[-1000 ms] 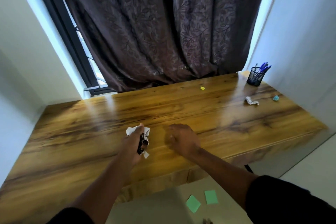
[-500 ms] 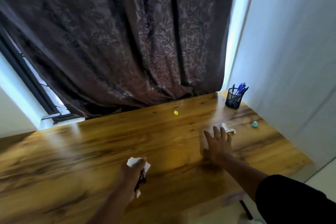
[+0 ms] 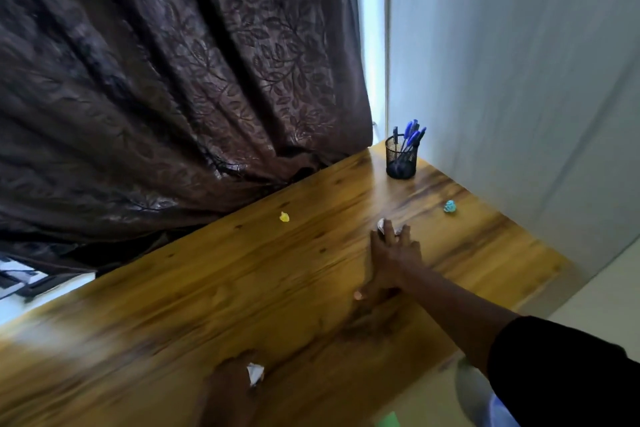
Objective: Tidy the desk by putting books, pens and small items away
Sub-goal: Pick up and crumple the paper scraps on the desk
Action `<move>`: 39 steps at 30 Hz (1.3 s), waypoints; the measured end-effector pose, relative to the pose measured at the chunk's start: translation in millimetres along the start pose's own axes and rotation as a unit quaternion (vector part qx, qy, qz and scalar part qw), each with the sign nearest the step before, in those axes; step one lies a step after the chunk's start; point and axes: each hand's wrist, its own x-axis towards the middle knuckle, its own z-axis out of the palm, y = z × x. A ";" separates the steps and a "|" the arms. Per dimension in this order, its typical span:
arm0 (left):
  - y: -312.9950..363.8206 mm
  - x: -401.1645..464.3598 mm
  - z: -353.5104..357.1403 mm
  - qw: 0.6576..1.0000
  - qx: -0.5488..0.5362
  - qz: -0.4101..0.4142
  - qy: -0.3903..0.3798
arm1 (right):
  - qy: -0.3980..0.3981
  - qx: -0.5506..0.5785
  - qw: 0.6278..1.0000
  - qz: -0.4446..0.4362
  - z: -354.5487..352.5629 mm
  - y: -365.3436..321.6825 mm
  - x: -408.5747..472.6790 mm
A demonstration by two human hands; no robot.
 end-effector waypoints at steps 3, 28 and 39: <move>19.8 14.5 -13.0 0.994 0.019 -0.083 -0.062 | -0.013 -0.019 1.000 0.007 -4.5 -6.1 5.3; 53.2 97.3 -2.8 0.984 0.110 0.133 0.046 | 0.031 -0.023 0.998 -0.041 -10.9 -8.4 2.0; 92.5 152.1 -51.3 0.838 -0.529 -0.129 -0.041 | 0.167 0.246 0.939 -0.171 -35.4 -28.0 7.0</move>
